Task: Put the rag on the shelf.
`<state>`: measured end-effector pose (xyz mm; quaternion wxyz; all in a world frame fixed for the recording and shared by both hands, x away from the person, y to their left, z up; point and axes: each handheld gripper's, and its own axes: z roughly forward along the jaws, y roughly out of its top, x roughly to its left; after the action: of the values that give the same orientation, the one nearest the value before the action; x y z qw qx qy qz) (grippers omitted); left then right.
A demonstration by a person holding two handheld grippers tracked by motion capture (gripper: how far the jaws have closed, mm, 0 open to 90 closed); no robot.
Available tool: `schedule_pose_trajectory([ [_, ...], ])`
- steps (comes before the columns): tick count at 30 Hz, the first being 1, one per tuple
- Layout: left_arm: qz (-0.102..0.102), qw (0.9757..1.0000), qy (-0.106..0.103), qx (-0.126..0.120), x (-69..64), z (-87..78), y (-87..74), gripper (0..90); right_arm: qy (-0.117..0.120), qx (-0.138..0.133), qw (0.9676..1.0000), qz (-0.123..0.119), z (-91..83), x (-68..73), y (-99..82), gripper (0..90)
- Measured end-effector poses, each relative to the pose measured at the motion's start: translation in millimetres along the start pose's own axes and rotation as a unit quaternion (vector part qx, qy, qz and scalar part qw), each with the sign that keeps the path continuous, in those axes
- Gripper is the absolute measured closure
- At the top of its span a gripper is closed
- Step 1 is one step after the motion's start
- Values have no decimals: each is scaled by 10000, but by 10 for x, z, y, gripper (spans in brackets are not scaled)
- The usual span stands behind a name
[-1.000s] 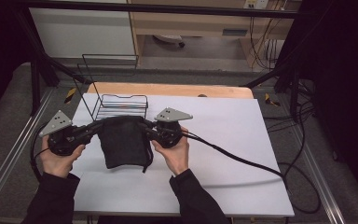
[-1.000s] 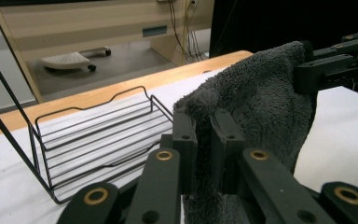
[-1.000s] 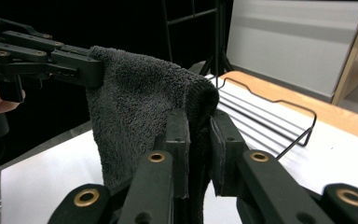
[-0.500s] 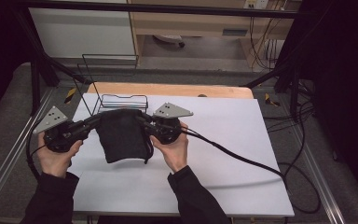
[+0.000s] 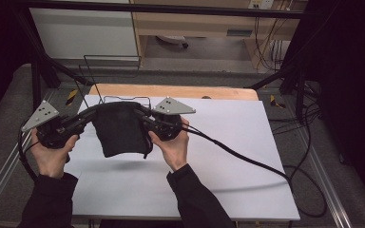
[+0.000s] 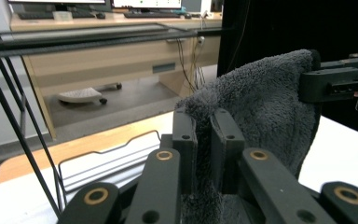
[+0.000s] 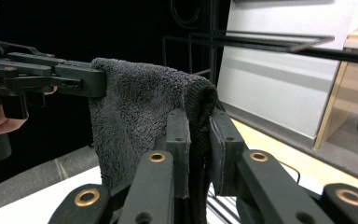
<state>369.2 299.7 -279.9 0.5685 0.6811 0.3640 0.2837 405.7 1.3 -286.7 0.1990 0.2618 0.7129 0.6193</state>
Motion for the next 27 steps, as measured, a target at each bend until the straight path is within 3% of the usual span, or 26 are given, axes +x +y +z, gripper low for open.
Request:
schedule_pose_trajectory([
  [12, -104, 9995, 87, -302, 75, 19, 134, 816, -99, -211, 9997, -113, 62, 4, 161, 803],
  [27, -61, 9971, 202, -728, 126, -8, 350, 818, -147, -490, 9984, -250, 103, 0, 420, 805],
])
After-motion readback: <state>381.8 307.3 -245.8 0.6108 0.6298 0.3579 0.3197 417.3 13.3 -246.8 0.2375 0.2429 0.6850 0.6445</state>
